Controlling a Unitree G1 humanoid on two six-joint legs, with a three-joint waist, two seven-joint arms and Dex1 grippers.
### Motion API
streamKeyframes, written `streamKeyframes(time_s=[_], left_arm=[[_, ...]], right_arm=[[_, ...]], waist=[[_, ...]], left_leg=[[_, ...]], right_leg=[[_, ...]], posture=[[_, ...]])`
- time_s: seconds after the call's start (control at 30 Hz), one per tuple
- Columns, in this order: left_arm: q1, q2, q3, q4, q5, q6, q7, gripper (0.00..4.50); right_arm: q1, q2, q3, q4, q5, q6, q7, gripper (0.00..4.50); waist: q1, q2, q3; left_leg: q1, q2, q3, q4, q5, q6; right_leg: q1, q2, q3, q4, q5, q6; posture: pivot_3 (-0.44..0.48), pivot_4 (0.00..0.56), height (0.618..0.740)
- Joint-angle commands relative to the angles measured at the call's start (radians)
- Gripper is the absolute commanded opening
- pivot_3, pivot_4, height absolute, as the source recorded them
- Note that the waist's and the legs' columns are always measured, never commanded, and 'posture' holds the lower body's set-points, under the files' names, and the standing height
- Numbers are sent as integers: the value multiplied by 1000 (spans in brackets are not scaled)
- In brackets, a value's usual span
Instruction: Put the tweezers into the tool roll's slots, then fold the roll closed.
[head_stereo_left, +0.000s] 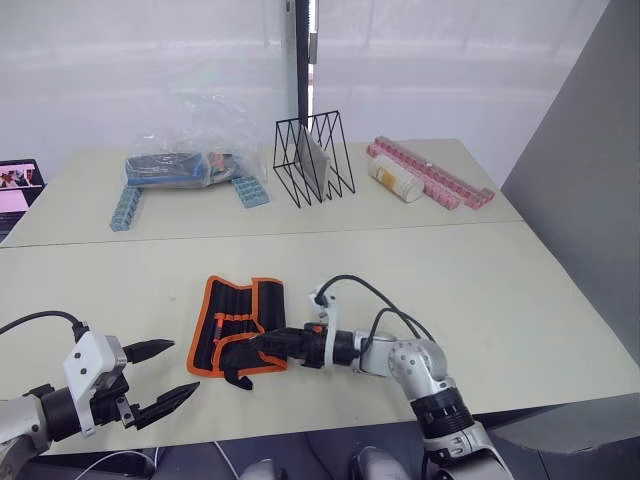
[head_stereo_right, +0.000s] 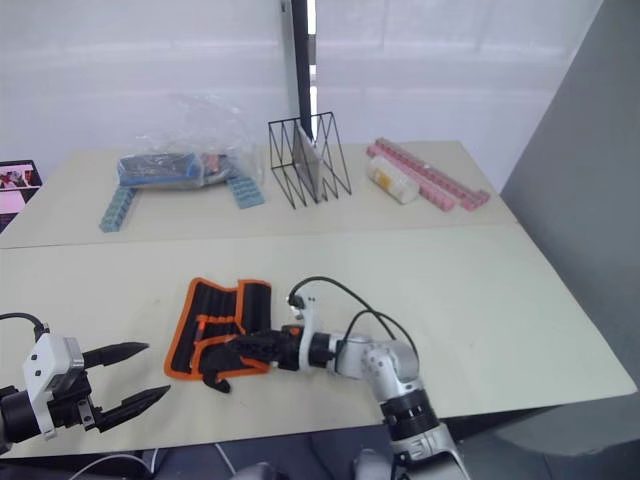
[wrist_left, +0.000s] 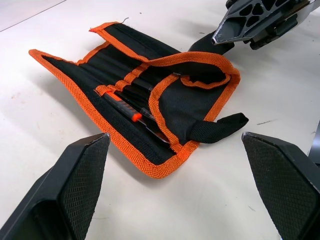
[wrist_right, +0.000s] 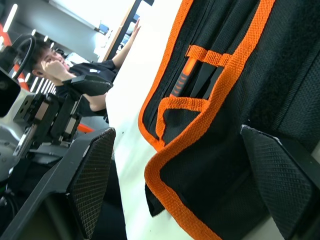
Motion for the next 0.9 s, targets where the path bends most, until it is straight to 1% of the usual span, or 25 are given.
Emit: streamKeyframes(time_s=[0.03,0.13,0.17,0.27,0.33,0.5,0.57,0.83,0.9], left_arm=[[2,12,21,-24,-3,-7,-4,4500],[6,13,21,-25,0,-7,-4,4500],[7,12,20,-26,1,-7,-4,4500],[12,10,20,-29,3,-7,-2,4500],[16,9,21,-32,2,-6,0,4500],[23,11,25,-35,-1,-3,1,4500],[25,12,27,-35,-1,-1,1,4500],[24,16,29,-36,0,1,3,4500],[24,16,31,-36,1,1,2,4500]], right_arm=[[-11,-32,27,23,-45,-2,39,4280],[-34,-47,36,41,-63,-14,78,4280],[-44,-47,34,50,-67,-17,87,4022],[-67,-42,21,74,-77,-26,104,3147],[-79,-36,8,86,-80,-32,111,2316],[-92,-11,-33,86,-60,-28,119,801],[-91,-4,-41,82,-63,-24,115,44],[-50,13,44,50,-166,-113,107,16],[-38,2,91,28,-212,-151,114,16]], waist=[[0,0,0],[1,0,0],[1,0,0],[1,0,0],[1,0,0],[1,1,1],[0,1,1],[-1,1,1],[-2,1,1]], left_leg=[[0,0,0,0,0,0],[-1,0,0,0,0,0],[-1,0,0,0,0,0],[-2,0,0,0,0,0],[-2,0,0,0,0,0],[-3,0,0,0,0,0],[-3,0,0,0,0,0],[-3,0,0,0,0,0],[-3,0,0,0,0,0]], right_leg=[[0,0,0,0,0,0],[-1,0,0,0,0,0],[-1,0,0,0,0,0],[-1,0,0,-1,0,0],[-2,-1,0,-1,0,0],[-2,-1,0,-1,0,0],[-2,-1,0,-1,0,0],[-2,-1,0,-1,0,0],[-2,-1,0,0,0,0]], posture=[[0,150,737],[0,150,737],[0,150,737],[0,150,737],[0,150,737],[0,150,737],[0,150,737],[0,150,737],[0,150,737]])
